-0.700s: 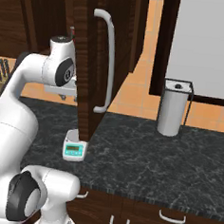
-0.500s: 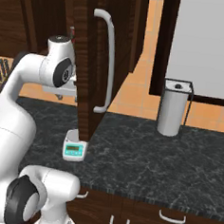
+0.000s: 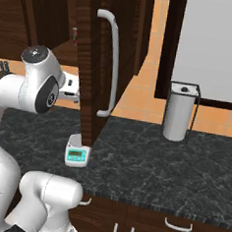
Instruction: Pick the yogurt and place it on the digital scale for weighing, and close the cabinet.
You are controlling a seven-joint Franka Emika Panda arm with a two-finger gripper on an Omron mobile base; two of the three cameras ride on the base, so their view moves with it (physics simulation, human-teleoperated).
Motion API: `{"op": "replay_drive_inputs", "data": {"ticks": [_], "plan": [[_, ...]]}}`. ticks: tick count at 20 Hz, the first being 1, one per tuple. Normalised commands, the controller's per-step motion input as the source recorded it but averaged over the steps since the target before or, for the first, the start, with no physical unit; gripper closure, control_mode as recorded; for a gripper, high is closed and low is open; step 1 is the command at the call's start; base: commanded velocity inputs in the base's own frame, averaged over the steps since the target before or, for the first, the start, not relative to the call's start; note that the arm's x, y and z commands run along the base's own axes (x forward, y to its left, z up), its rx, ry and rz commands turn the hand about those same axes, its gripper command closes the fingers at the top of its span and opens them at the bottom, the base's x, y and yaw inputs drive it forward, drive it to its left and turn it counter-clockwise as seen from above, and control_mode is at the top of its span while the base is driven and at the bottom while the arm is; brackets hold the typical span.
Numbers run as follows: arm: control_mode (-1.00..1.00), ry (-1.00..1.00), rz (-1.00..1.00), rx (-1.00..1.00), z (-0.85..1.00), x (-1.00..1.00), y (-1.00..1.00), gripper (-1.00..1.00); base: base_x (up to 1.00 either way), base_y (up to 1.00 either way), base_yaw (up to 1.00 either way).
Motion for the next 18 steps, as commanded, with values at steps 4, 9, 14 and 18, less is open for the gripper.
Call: {"op": "replay_drive_inputs", "data": {"ticks": [4,9,14,18], "plan": [[-1.00,-0.13,0.00,0.00,0.65,-0.20,0.00,-1.00,0.00,0.00,0.00],[-1.00,-0.02,0.00,-0.01,0.76,-0.03,0.00,-1.00,0.00,0.00,0.00],[-1.00,-0.12,-0.03,0.00,0.52,0.04,-0.01,-1.00,0.00,0.00,0.00],[-1.00,-0.15,-0.15,0.00,0.20,0.36,-0.02,-1.00,0.00,0.00,0.00]]}}
